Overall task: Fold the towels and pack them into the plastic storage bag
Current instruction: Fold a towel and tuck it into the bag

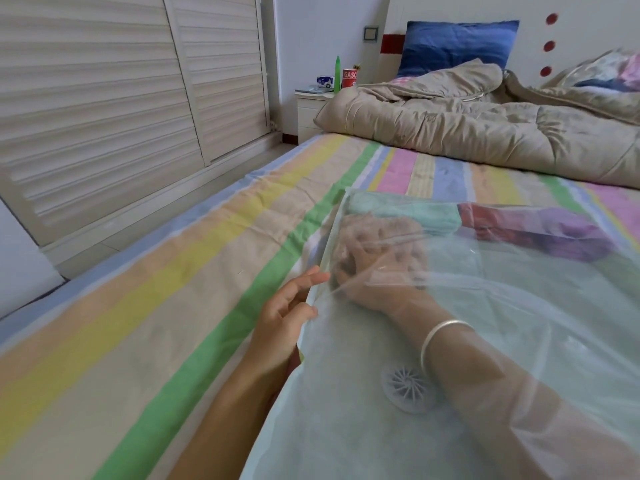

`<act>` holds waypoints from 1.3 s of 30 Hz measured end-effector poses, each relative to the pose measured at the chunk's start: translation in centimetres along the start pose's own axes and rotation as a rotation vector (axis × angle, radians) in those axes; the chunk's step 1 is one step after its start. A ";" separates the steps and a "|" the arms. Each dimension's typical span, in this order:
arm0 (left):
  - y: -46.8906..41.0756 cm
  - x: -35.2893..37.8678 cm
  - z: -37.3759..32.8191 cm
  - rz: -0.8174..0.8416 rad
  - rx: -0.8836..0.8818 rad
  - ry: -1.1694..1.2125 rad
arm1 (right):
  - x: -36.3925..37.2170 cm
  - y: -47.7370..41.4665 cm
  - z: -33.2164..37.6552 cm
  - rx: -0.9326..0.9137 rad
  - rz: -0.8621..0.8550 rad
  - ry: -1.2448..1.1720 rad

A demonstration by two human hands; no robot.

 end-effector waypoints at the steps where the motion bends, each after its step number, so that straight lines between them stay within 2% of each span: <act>1: 0.1 0.0 -0.1 -0.006 -0.017 -0.007 | 0.1 0.8 0.0 -0.010 -0.002 -0.005; 3: 0.4 0.0 -0.4 -0.018 -0.069 -0.038 | 0.5 2.9 -0.4 -0.027 -0.039 0.034; 5: 0.8 0.0 -0.9 0.008 -0.120 -0.182 | 0.7 5.4 -1.4 0.008 -0.063 0.055; 9: 3.1 0.4 -3.3 0.142 -0.245 -0.630 | 1.0 11.5 -3.2 0.079 -0.001 -0.010; 12: 5.7 2.5 -5.5 0.304 -0.349 -1.129 | 1.0 16.1 -4.5 0.093 0.039 -0.030; 14: 8.2 5.4 -7.3 0.371 -0.331 -1.342 | 0.4 19.8 -4.6 0.078 0.074 -0.099; 16: 10.8 9.4 -8.8 0.424 -0.240 -1.334 | 0.3 23.3 -4.2 0.064 0.086 -0.127; 18: 13.5 13.9 -10.0 0.476 -0.126 -1.187 | 0.0 26.5 -4.4 0.022 0.031 -0.178; 19: 15.0 16.3 -10.5 0.507 -0.070 -1.103 | -0.1 28.2 -4.9 -0.013 0.077 -0.196; 22: 18.9 22.8 -10.8 0.591 0.058 -0.889 | -1.7 35.0 -7.7 -0.104 0.194 -0.050; 28: 24.3 33.6 -8.6 0.757 0.063 -0.671 | -5.7 47.7 -13.8 -0.154 0.343 -0.349; 30: 25.3 36.6 -7.1 0.816 -0.018 -0.753 | -6.5 50.6 -16.8 -0.132 0.344 -0.533; 31: 25.8 37.9 -6.1 0.862 -0.059 -0.885 | -7.0 51.8 -18.4 -0.094 0.317 -0.650; 33: 27.1 40.1 -4.5 0.958 -0.180 -1.168 | -7.5 54.0 -22.8 0.080 0.186 -0.842; 34: 27.9 41.2 -4.0 0.984 -0.215 -1.279 | -7.6 55.0 -25.1 0.164 0.095 -0.862; 35: 28.6 42.5 -3.9 0.991 -0.170 -1.376 | -7.7 56.0 -27.5 0.224 -0.006 -0.808; 37: 29.6 45.6 -4.2 0.925 0.145 -1.452 | -7.7 57.9 -31.9 0.307 -0.165 -0.595; 39: 31.0 48.4 -4.9 0.846 0.426 -1.236 | -7.6 59.4 -34.8 0.292 -0.215 -0.379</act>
Point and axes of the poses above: each hand's wrist, its own y-axis away from the middle knuckle, its own x-axis out of the palm, z = x × y, the point moved 5 cm from there along -y, towards the middle knuckle, and after that the axes turned 10 degrees about y, right-handed, at the moved point
